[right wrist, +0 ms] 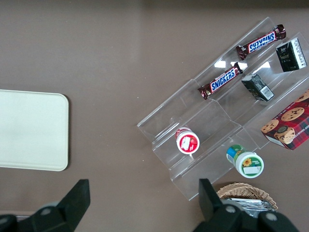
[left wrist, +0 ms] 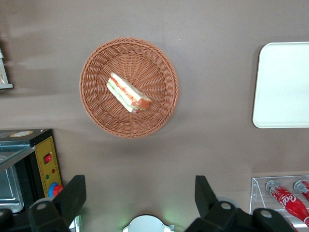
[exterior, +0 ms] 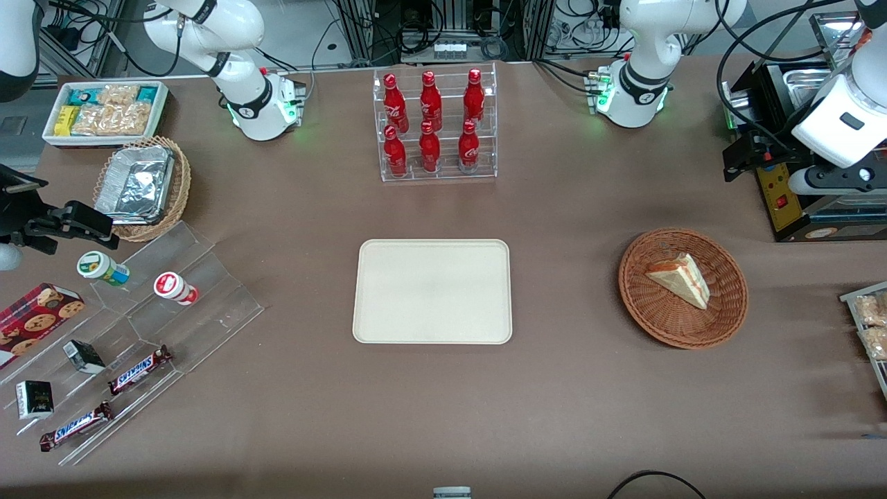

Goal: Place sandwich from basket to tray

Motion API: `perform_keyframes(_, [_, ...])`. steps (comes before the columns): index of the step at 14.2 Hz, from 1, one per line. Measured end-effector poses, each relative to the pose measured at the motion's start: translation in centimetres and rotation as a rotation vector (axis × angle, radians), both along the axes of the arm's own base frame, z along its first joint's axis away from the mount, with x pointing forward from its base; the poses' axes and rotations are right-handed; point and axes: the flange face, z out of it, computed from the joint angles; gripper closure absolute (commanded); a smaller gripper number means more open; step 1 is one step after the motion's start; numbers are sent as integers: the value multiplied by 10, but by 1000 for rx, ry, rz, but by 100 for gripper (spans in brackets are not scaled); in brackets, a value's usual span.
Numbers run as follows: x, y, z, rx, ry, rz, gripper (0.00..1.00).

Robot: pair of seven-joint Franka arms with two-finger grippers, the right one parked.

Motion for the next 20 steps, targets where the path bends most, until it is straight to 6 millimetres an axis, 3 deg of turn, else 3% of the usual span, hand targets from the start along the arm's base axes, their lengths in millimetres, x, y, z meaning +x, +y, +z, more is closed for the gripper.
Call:
perform_keyframes(8, [2, 1, -4, 5, 5, 2, 0])
perform_keyframes(11, [12, 19, -22, 10, 35, 63, 0])
perform_keyframes(15, [30, 64, -76, 17, 56, 187, 1])
perform_keyframes(20, [34, 77, -158, 30, 36, 325, 0])
